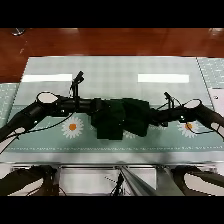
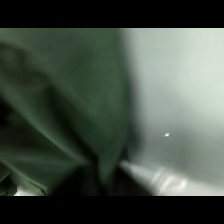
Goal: Fold the shirts.
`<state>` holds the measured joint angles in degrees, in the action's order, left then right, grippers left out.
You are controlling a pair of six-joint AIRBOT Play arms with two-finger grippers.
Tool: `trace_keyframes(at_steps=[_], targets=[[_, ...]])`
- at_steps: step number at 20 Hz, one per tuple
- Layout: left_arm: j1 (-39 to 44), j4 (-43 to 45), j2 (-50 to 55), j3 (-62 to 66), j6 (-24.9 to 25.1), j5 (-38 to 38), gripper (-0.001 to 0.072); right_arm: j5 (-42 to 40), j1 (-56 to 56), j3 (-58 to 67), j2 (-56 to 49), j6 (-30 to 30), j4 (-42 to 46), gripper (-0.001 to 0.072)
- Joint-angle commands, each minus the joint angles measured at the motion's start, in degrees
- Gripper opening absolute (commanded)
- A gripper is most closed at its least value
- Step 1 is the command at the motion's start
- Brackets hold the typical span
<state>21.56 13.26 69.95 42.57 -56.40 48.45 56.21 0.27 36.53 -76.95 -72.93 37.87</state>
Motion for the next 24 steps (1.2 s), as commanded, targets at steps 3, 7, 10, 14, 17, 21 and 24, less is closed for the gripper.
trace_keyframes(at_steps=[3, 7, 10, 14, 17, 21, 24], targets=[[-8.11, -0.76, -0.2, 1.57, 1.53, 7.5, 0.0026, 11.56, -0.07, 16.65, -1.73, 1.77, 1.9, 0.0024], [-21.55, -10.97, -4.59, 16.65, 1.51, 12.37, 0.0024, 17.44, 2.56, 46.25, 2.08, -7.5, 10.29, 0.0023], [-27.47, -8.61, -6.91, 35.41, -3.85, 13.6, 0.0024, 20.15, 2.54, 71.47, 3.04, -10.8, 12.52, 0.0023], [-33.03, 22.69, -9.42, 58.49, -20.7, 24.0, 0.0023, 21.44, 2.49, 86.07, 10.99, -12.5, 19.89, 0.0023], [-34.29, 39.85, -14.86, 65.61, -23.89, 29.44, 0.0024, 22.82, 2.47, 83.19, 21.86, -11.45, 25.31, 0.0023], [-34.27, 48.89, -25.46, 65.53, -25.75, 33.33, 0.0024, 28.55, 2.47, 76.78, 34.56, -11.67, 30.1, 0.0023], [-33.24, 49.51, -32.28, 64.74, -26.01, 35.23, 0.0024, 36.37, 2.49, 71.25, 40.81, -13.33, 30.05, 0.0024]])
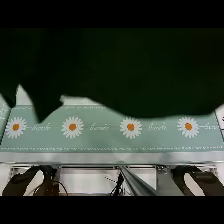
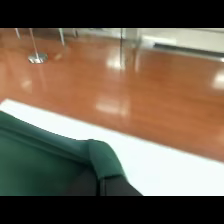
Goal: Fold the shirts.
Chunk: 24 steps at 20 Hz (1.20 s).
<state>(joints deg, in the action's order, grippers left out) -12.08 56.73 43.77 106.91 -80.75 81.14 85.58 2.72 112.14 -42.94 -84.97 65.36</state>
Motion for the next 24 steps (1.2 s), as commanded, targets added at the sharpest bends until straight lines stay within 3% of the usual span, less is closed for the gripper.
trace_keyframes(at_steps=[1, 5, 9, 14, 19, 24], targets=[[0.7, 5.84, -8.11, -0.83, -1.66, 2.56, 0.0024, 7.87, 0.04, -6.91, 8.55, -2.12, 2.47, 0.0023], [2.05, 4.63, -14.82, -15.56, -2.93, 3.72, 0.0025, 7.96, 0.04, -21.64, 14.08, -4.74, 0.31, 0.0024], [2.1, -6.73, -16.41, -39.69, -0.79, 2.56, 0.0024, 3.23, 0.02, -37.38, 15.63, -4.81, -2.14, 0.0024], [2.62, -18.4, -9.94, -66.84, 7.1, -16.63, 0.0024, -10.21, 0.02, -54.58, 10.95, -3.02, -1.79, 0.0024], [12.0, -19.28, 12.39, -63.39, 12.83, -32.35, 0.0024, -27.43, 0.04, -54.75, -10.23, -1.31, -1.25, 0.0024], [18.01, -19.28, 33.05, -47.08, 12.79, -31.91, 0.0052, -27.91, 0.39, -44.37, -33.31, -1.4, -7.69, 0.0028]])
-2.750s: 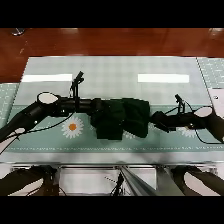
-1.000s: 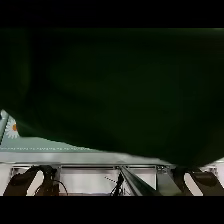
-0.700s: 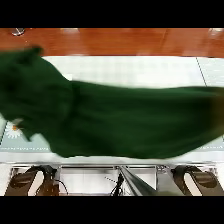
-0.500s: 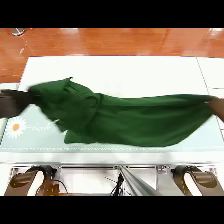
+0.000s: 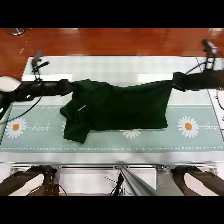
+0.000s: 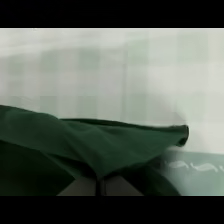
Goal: Fold the shirts.
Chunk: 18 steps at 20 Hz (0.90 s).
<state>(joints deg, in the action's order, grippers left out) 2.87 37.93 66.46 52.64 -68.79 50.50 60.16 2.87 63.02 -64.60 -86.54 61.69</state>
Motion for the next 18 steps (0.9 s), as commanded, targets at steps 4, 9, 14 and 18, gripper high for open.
trace_keyframes(at_steps=[4, 9, 14, 18], targets=[[0.66, 4.46, 15.76, 19.04, -0.48, 11.67, 0.0709, 3.91, 4.76, 14.47, -18.45, 0.7, -10.16, 0.0625], [-13.77, 24.76, 12.85, 19.08, -7.8, 33.42, 0.0707, 20.46, 18.67, 17.33, -14.16, 6.97, -3.04, 0.0623], [-25.16, 23.3, 7.34, -3.96, -10.16, 32.74, 0.0707, 15.15, 25.66, -6.58, -1.55, 5.57, 3.72, 0.0621], [-25.92, 11.04, 7.48, -15.39, 0.9, 27.26, 0.0706, 11.5, 25.53, -22.95, 6.08, 10.43, -4.17, 0.0621]])
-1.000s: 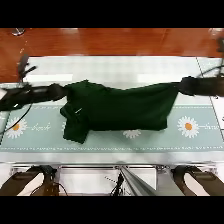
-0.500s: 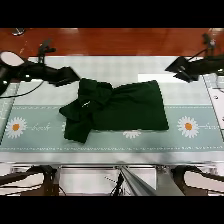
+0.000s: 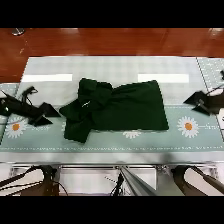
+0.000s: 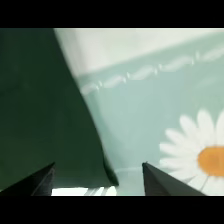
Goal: Fold the shirts.
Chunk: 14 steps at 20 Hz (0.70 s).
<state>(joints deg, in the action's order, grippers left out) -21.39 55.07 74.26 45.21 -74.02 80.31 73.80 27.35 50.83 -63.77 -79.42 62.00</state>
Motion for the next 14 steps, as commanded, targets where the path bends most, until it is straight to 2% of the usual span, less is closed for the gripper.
trace_keyframes(at_steps=[1, 4, 10, 11, 12, 14], targets=[[-1.42, -6.67, 0.22, -9.22, 6.54, -3.91, 0.0705, -1.51, 1.03, -12.76, 6.4, 5.2, -6.75, 0.0621], [0.72, -14.49, 1.27, -11.08, 13.62, -5.38, 0.0705, -1.11, 1.03, -15.78, 9.35, 6.73, -8.81, 0.0621], [13.33, -14.16, 4.33, -11.89, 13.79, -11.76, 0.0695, -2.08, 1.05, -15.85, 9.46, 6.62, -9.14, 0.0621], [14.56, -14.19, 4.92, -11.8, 14.03, -11.82, 0.043, -2.34, 1.05, -15.85, 9.46, 6.62, -8.96, 0.0621], [15.45, -14.19, 5.09, -11.78, 14.43, -11.82, 0.0016, -2.91, 1.05, -15.85, 9.42, 6.58, -8.33, 0.0621], [15.82, -14.19, 4.96, -11.76, 14.62, -11.74, 0.0025, -4.66, 1.03, -15.85, 9.22, 4.02, -3.63, 0.0621]])
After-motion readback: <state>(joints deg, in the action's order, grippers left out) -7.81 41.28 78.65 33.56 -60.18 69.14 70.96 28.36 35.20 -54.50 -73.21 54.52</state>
